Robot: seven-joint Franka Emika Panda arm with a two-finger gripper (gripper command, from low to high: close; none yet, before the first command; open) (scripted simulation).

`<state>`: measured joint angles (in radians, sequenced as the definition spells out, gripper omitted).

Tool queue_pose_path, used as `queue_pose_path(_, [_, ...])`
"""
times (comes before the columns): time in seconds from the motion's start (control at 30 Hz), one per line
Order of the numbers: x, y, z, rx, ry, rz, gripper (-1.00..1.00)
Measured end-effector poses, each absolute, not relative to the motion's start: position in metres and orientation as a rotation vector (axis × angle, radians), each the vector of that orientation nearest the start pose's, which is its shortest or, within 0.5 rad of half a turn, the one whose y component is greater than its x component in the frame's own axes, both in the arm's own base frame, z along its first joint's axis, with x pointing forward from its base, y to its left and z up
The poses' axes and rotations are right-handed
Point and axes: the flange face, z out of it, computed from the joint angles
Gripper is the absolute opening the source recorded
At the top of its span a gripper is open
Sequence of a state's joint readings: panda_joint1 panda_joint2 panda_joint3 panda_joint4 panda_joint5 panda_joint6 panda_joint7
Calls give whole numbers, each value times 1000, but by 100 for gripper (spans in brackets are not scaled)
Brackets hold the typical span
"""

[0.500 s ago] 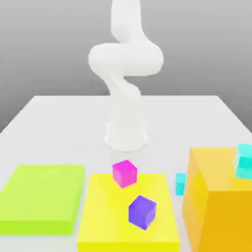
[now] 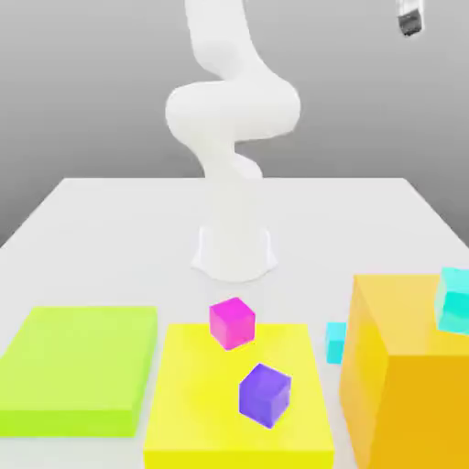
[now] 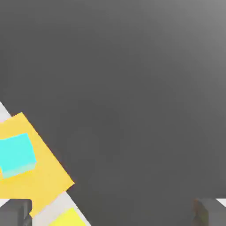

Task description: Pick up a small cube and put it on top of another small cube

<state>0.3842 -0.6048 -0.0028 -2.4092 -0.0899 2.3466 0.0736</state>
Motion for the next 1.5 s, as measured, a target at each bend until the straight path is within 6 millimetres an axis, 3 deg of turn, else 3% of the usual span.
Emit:
queue_pose_path(0.13, [378, 185, 553, -2905, -921, -765, 0])
queue_pose_path(0.47, [373, 224, 464, -2649, -1742, -576, 0])
queue_pose_path(0.7, [357, 246, 402, -2307, -2252, -424, 0])
queue_pose_path(0.97, [329, 263, 334, -1774, -2721, -242, 0])
queue_pose_path(1.17, [318, 222, 262, -1502, -2835, -124, 0])
queue_pose_path(1.3, [291, 185, 206, -1364, -2846, -27, 0])
queue_pose_path(1.5, [285, 178, 156, -1338, -2846, -3, 0])
